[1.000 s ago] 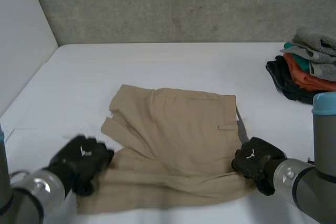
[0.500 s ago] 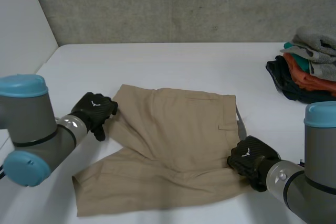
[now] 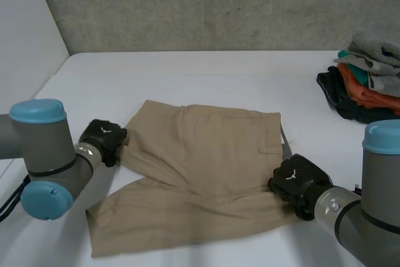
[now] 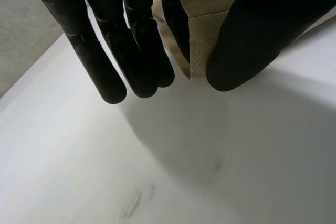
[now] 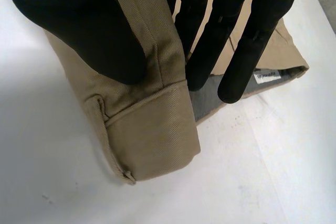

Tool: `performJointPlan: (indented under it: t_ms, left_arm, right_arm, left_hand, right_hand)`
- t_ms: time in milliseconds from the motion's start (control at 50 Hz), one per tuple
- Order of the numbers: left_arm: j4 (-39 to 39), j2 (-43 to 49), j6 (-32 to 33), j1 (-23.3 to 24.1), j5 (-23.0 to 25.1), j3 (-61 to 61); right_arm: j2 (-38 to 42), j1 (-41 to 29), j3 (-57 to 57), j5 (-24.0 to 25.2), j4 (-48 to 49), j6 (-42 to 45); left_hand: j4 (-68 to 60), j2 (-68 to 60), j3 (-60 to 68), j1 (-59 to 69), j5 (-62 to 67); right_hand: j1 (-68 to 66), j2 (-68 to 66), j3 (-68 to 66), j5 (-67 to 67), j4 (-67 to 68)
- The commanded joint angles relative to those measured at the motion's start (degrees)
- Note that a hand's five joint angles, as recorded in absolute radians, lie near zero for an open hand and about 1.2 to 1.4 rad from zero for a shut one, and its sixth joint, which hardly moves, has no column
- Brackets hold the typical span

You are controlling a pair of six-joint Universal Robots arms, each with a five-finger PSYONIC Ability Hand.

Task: Fold the laundry.

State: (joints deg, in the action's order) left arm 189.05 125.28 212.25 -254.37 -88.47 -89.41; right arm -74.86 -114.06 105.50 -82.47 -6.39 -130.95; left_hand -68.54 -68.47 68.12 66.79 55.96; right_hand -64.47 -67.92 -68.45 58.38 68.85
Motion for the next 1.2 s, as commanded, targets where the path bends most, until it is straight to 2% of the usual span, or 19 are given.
performJointPlan:
  t_ms: [20, 240, 280, 320, 380, 440, 480, 540, 620, 780, 820, 880, 900, 960, 1040, 1100, 1200]
  left_arm:
    - [3.87, -0.73, 0.10, -0.07, -4.96, -1.99]
    - [4.22, -3.46, 0.10, 0.10, -6.01, -3.93]
    - [4.05, -6.08, 0.10, 0.19, -6.01, -5.41]
    - [3.87, -9.32, 0.10, 0.28, -5.93, -7.25]
    - [3.78, -13.55, 0.01, 0.28, -5.66, -9.54]
    - [2.82, -19.97, -0.69, 1.15, -5.58, -13.32]
    - [0.63, -24.28, -0.61, 3.43, -5.05, -16.75]
    - [-2.97, -27.53, -0.96, 8.00, -1.38, -20.44]
    - [-4.83, -27.28, -3.15, 10.12, 1.80, -22.64]
    - [-0.79, -19.99, -5.44, 9.86, 2.33, -21.86]
    - [0.70, -18.58, -5.44, 9.77, 2.33, -21.42]
    - [1.76, -17.17, -5.44, 9.60, 2.60, -20.98]
    - [1.76, -17.08, -5.53, 9.60, 2.60, -20.98]
    - [1.59, -17.87, -5.53, 10.12, 2.34, -21.68]
    - [-3.05, -24.62, -5.70, 10.91, 2.33, -23.96]
    - [-10.17, -32.62, -5.70, 12.49, 2.25, -25.55]
    - [-19.31, -43.61, -5.00, 13.37, 2.16, -26.78]
  right_arm:
    - [-0.11, -0.99, -0.21, 0.21, 0.50, -3.43]
    - [0.16, -1.87, -0.03, -0.06, 2.96, -4.48]
    - [0.16, -1.87, -0.12, -0.06, 3.22, -5.27]
    - [0.07, -1.87, -0.21, 0.03, 3.49, -6.42]
    - [-0.02, -1.87, -0.38, 0.03, 3.58, -7.12]
    - [-0.19, -1.78, -0.47, -0.06, 3.58, -7.12]
    - [-0.37, -1.78, -0.47, -0.15, 3.58, -7.12]
    - [-0.72, -1.70, -0.47, -0.15, 3.58, -7.12]
    - [-0.81, -1.70, -0.47, -0.15, 3.58, -7.12]
    - [-1.51, -1.70, -0.29, -0.15, 3.58, -7.12]
    - [-2.21, -1.61, -0.21, -0.06, 3.58, -7.21]
    - [-3.18, -1.35, -0.21, 0.12, 3.49, -7.21]
    - [-3.53, -1.17, -0.21, 0.12, 3.40, -7.21]
    - [-4.85, -0.91, -0.21, -0.14, 2.96, -7.12]
    - [-7.04, -0.90, -0.29, -0.50, 1.13, -5.99]
    - [-8.80, -0.90, -0.29, -0.50, -2.39, -5.02]
    - [-12.67, -0.82, 0.41, 0.12, -15.46, -0.02]
  left_hand:
    - [-11.46, -11.53, 11.88, 13.21, 14.04]
    - [-11.46, -11.53, 11.88, 13.21, 14.04]
    - [33.40, 33.33, -32.97, -31.65, -30.82]
    - [45.99, 45.93, -45.57, -44.25, -43.42]
    - [46.21, 46.15, -45.79, -44.46, -43.63]
    - [46.04, 45.98, -45.62, -44.30, -43.46]
    - [45.88, 45.81, -45.46, -44.13, -43.30]
    - [44.87, 44.80, -44.45, -43.12, -42.29]
    - [43.52, 43.46, -43.10, -41.77, -40.94]
    - [40.68, 40.61, -40.26, -38.93, -38.10]
    - [33.63, 33.57, -33.21, -31.89, -31.05]
    - [11.12, 11.06, -10.70, -9.37, -8.54]
    - [-8.26, -8.32, 8.68, 10.01, 10.84]
    - [-11.46, -11.53, 11.88, 13.21, 14.04]
    - [-11.46, -11.53, 11.88, 13.21, 14.04]
    - [-11.46, -11.53, 11.88, 13.21, 14.04]
    - [-11.46, -11.53, 11.88, 13.21, 14.04]
  right_hand:
    - [-15.53, -12.08, -11.55, 11.62, 11.15]
    - [-15.53, -12.08, -11.55, 11.62, 11.15]
    - [-15.53, -12.08, -11.55, 11.62, 11.15]
    - [-15.53, -12.08, -11.55, 11.62, 11.15]
    - [-15.53, -12.08, -11.55, 11.62, 11.15]
    - [-15.53, -12.08, -11.55, 11.62, 11.15]
    - [-15.53, -12.08, -11.55, 11.62, 11.15]
    - [-15.53, -12.08, -11.55, 11.62, 11.15]
    - [-15.53, -12.08, -11.55, 11.62, 11.15]
    - [-15.53, -12.08, -11.55, 11.62, 11.15]
    - [-15.53, -12.08, -11.55, 11.62, 11.15]
    - [-15.53, -12.08, -11.55, 11.62, 11.15]
    - [-15.53, -12.08, -11.55, 11.62, 11.15]
    - [-15.53, -12.08, -11.55, 11.62, 11.15]
    - [-15.53, -12.08, -11.55, 11.62, 11.15]
    - [-15.53, -12.08, -11.55, 11.62, 11.15]
    - [-15.53, -12.08, -11.55, 11.62, 11.15]
